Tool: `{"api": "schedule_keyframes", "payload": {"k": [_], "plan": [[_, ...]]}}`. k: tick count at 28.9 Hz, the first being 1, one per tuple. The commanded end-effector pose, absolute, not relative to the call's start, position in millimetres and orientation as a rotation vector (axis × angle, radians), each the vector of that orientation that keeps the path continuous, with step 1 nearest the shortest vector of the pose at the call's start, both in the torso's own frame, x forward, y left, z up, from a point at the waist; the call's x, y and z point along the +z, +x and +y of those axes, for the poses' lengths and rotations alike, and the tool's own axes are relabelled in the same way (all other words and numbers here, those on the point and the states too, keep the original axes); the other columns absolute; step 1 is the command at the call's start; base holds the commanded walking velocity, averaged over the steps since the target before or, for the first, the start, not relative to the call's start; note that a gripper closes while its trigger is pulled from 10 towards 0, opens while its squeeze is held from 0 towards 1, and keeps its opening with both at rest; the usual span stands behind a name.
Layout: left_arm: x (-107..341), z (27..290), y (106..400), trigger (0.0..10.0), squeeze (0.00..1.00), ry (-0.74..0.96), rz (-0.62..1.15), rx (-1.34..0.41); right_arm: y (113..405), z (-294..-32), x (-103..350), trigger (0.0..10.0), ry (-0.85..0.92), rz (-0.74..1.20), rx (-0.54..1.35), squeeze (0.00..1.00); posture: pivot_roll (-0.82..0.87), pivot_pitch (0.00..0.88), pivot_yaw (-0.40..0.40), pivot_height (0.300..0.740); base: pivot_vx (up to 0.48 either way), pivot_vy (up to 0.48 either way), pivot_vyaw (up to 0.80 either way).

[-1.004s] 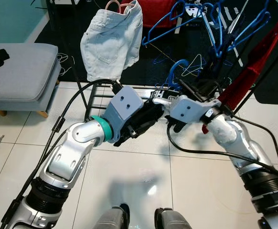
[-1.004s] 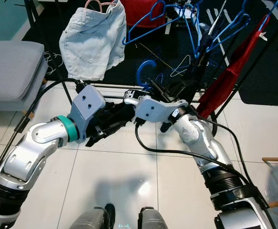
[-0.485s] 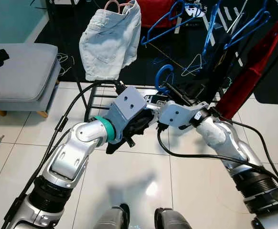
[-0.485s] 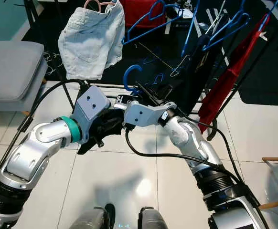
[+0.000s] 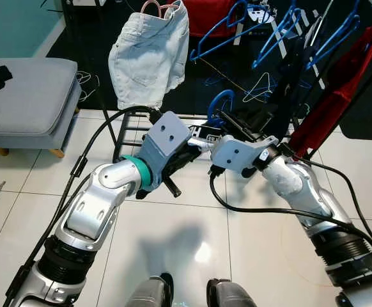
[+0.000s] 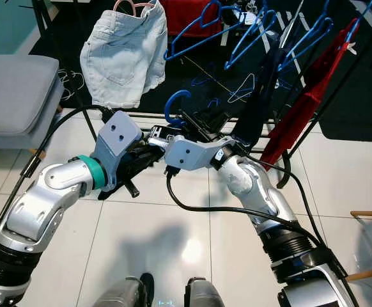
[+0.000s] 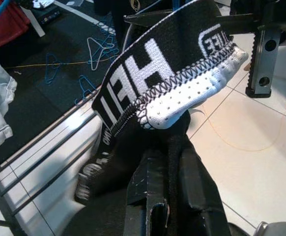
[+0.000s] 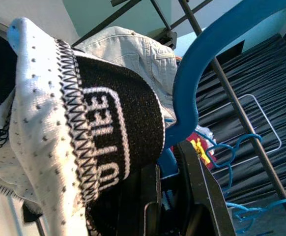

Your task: Hang hanger

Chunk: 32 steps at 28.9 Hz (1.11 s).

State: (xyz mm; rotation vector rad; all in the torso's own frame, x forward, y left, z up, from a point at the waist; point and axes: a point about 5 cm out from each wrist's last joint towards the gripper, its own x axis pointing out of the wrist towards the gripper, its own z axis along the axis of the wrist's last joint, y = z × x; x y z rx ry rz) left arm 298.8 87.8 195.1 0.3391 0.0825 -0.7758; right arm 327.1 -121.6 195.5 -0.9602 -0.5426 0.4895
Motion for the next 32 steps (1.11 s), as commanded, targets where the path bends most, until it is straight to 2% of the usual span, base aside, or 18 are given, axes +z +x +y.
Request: {"api": "schedule_keyframes", "payload": {"k": [1, 3, 4, 5, 7, 8, 9, 11, 13, 14, 15, 17, 19, 26, 29, 31, 32], "plan": [[189, 88, 297, 0.0, 0.0, 0.318, 0.113, -0.777, 320, -113, 201, 10.0, -0.905, -0.6, 0.522, 0.0, -0.09, 0.104, 0.076, 0.74, 0.0, 0.0, 0.0], [188, 89, 297, 0.0, 0.0, 0.308, 0.116, -0.775, 320, -114, 201, 10.0, -0.859, -0.589, 0.52, 0.0, -0.09, 0.103, 0.076, 0.74, 0.0, 0.0, 0.0], [188, 90, 297, 0.0, 0.0, 0.297, 0.116, -0.775, 319, -115, 202, 10.0, -0.805, -0.574, 0.523, 0.53, -0.09, 0.101, 0.076, 0.74, 0.0, 0.0, 0.0], [188, 91, 297, 0.0, 0.0, 0.281, 0.118, -0.77, 318, -117, 202, 10.0, -0.731, -0.555, 0.534, 1.0, -0.09, 0.101, 0.076, 0.74, 0.0, 0.0, 0.0], [188, 91, 297, 0.0, 0.0, 0.281, 0.118, -0.77, 318, -117, 202, 10.0, -0.731, -0.555, 0.534, 1.0, -0.09, 0.101, 0.076, 0.74, 0.0, 0.0, 0.0], [189, 91, 297, 10.0, 0.0, 0.278, 0.115, -0.774, 316, -118, 203, 10.0, -0.67, -0.538, 0.545, 1.0, -0.09, 0.101, 0.076, 0.74, 0.0, 0.0, 0.0], [189, 91, 297, 10.0, 0.0, 0.278, 0.115, -0.774, 316, -118, 203, 10.0, -0.67, -0.538, 0.545, 1.0, -0.09, 0.101, 0.076, 0.74, 0.0, 0.0, 0.0], [189, 91, 296, 10.0, 0.0, 0.255, 0.109, -0.78, 312, -122, 209, 10.0, -0.523, -0.526, 0.545, 1.0, -0.1, 0.096, 0.077, 0.74, 0.0, 0.0, 0.0], [189, 91, 296, 10.0, 0.0, 0.255, 0.109, -0.78, 312, -122, 209, 10.0, -0.523, -0.526, 0.545, 1.0, -0.1, 0.096, 0.077, 0.74, 0.0, 0.0, 0.0], [188, 92, 296, 10.0, 0.0, 0.251, 0.111, -0.778, 309, -125, 215, 10.0, -0.425, -0.524, 0.545, 0.0, -0.1, 0.095, 0.077, 0.74, 0.0, 0.0, 0.0], [187, 93, 296, 10.0, 0.0, 0.244, 0.118, -0.771, 305, -129, 222, 10.0, -0.302, -0.514, 0.552, 0.0, -0.1, 0.095, 0.077, 0.74, 0.0, 0.0, 0.0], [187, 93, 296, 10.0, 0.0, 0.244, 0.118, -0.771, 305, -129, 222, 10.0, -0.302, -0.514, 0.552, 0.0, -0.1, 0.095, 0.077, 0.74, 0.0, 0.0, 0.0], [186, 97, 300, 10.0, 0.0, 0.182, 0.142, -0.738, 291, -138, 220, 10.0, -0.137, -0.439, 0.618, 0.0, -0.11, 0.094, 0.079, 0.74, 0.0, 0.0, 0.0], [185, 104, 307, 10.0, 0.0, 0.11, 0.169, -0.669, 278, -150, 199, 10.0, -0.082, -0.338, 0.624, 0.0, -0.12, 0.089, 0.081, 0.74, 0.0, 0.0, 0.0], [183, 111, 314, 10.0, 0.0, 0.119, 0.196, -0.597, 277, -162, 188, 10.0, 0.017, -0.297, 0.524, 0.0, -0.12, 0.081, 0.083, 0.74, 0.0, 0.0, 0.0], [183, 111, 314, 10.0, 0.0, 0.119, 0.196, -0.597, 277, -162, 188, 10.0, 0.017, -0.297, 0.524, 0.0, -0.12, 0.081, 0.083, 0.74, 0.0, 0.0, 0.0], [183, 117, 320, 10.0, 0.0, 0.122, 0.202, -0.535, 277, -167, 181, 10.0, 0.073, -0.278, 0.475, 0.0, -0.12, 0.078, 0.086, 0.74, 0.0, 0.0, 0.0]]}}
